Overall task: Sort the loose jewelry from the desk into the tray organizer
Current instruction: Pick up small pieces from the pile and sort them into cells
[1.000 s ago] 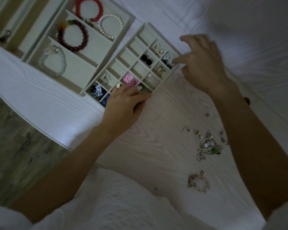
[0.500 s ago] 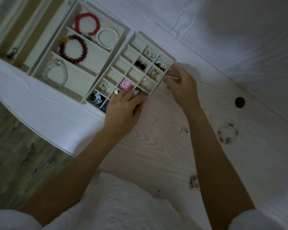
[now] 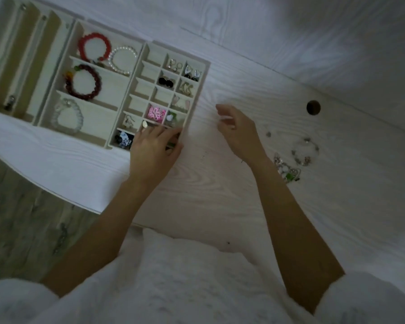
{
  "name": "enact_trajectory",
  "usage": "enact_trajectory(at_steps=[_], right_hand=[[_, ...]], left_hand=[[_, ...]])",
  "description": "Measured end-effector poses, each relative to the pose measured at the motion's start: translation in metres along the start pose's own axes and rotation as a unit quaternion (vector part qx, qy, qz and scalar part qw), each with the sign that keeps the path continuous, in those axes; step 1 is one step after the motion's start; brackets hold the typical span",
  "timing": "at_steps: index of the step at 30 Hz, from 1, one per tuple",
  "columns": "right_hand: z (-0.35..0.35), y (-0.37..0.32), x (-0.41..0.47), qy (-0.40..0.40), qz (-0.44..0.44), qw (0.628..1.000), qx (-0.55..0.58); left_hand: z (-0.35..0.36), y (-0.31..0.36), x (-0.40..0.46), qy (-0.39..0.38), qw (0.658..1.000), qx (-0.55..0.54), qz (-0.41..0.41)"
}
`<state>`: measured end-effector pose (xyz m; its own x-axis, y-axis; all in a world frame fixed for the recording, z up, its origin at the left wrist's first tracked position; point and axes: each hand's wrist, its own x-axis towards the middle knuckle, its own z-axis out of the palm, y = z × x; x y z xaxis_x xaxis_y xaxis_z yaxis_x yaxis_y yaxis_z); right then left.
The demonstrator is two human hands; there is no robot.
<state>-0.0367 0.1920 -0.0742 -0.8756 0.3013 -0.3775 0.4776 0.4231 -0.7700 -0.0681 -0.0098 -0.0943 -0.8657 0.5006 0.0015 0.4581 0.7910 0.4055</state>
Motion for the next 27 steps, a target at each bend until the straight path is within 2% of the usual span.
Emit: enact_trajectory(at_steps=[4,8,18,22,24,27], right_hand=[[-0.018,0.045,-0.058,0.057,0.019,0.998,-0.021],[-0.034,0.077,-0.097,0.113,-0.001,0.989,-0.093],[-0.029,0.093,-0.098,0.170,-0.029,0.936,-0.308],[-0.024,0.094,-0.086,0.216,-0.093,0.913,-0.335],[-0.026,0.095,-0.078,0.204,-0.114,0.908,-0.349],[-0.033,0.092,-0.070,0.142,-0.157,0.900,-0.381]], left_hand=[[-0.001,-0.005,-0.021,-0.011,1.000,0.023,0.014],[-0.005,-0.008,-0.038,-0.005,0.999,0.042,0.026],[-0.001,-0.011,-0.045,0.003,0.999,0.028,0.046],[-0.003,-0.010,-0.046,0.010,0.998,0.042,0.052],[-0.004,-0.008,-0.047,0.010,0.998,0.043,0.050],[-0.004,-0.006,-0.047,0.013,0.997,0.054,0.048]])
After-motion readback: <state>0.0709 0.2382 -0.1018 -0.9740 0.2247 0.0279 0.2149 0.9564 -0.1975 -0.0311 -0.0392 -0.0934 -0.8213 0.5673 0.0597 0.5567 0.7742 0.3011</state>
